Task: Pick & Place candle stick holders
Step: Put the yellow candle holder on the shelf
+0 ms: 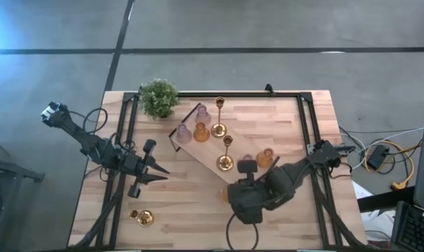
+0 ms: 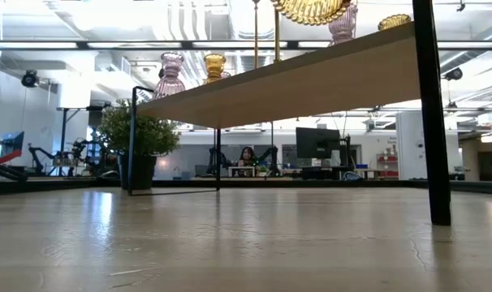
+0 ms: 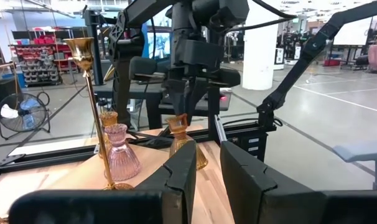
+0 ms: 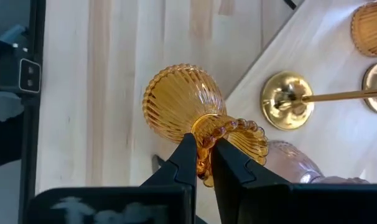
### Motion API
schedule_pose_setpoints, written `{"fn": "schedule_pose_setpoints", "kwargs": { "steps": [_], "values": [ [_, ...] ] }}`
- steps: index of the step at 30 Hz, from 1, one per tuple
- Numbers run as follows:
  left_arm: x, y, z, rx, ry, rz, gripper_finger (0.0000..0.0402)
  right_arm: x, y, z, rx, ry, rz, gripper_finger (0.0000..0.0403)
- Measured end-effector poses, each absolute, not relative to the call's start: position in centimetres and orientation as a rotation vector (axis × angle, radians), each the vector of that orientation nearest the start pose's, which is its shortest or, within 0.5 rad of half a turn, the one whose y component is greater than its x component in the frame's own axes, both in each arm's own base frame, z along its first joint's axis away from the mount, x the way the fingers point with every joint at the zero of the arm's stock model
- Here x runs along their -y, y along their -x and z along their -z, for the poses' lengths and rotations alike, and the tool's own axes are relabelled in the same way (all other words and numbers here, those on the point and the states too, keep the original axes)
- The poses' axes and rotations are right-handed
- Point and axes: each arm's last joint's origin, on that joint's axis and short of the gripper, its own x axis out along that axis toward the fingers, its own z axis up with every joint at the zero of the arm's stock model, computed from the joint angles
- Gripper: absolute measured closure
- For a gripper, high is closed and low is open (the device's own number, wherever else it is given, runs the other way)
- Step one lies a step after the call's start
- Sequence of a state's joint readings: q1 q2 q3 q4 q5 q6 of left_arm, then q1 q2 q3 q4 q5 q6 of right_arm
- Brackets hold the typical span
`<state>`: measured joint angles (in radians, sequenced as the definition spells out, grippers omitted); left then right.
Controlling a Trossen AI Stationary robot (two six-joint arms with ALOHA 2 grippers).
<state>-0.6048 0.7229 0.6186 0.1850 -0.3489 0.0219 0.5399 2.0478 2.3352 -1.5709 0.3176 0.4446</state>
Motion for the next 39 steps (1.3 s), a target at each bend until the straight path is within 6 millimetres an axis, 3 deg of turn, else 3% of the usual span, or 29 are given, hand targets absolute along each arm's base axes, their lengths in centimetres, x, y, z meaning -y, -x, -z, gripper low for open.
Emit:
{"fn": "schedule_pose_setpoints", "kwargs": {
  "steps": [10,20,25,32,39],
  "values": [
    [8.6,-14.2,-32.0,0.077,0.016,0.255,0.0323,-18.3,-33.2,-38.3,-1.151,0.119,0.070,0.0385],
    [8.6,-14.2,-32.1,0.078,0.017,0.255,0.0323,-16.7,-30.6,-41.1,-1.102,-0.012,0.076,0.0385],
    [8.6,-14.2,-32.1,0.077,0.016,0.255,0.0323,-15.1,-29.3,-39.7,-1.206,-0.105,0.131,0.0385],
    [8.6,-14.2,-32.1,0.078,0.016,0.255,0.0323,-14.5,-28.6,-36.3,-1.329,-0.065,0.205,0.0385],
    [8.6,-14.2,-32.1,0.078,0.017,0.255,0.0323,-14.5,-28.5,-36.0,-1.336,-0.053,0.217,0.0385]
  ]
}}
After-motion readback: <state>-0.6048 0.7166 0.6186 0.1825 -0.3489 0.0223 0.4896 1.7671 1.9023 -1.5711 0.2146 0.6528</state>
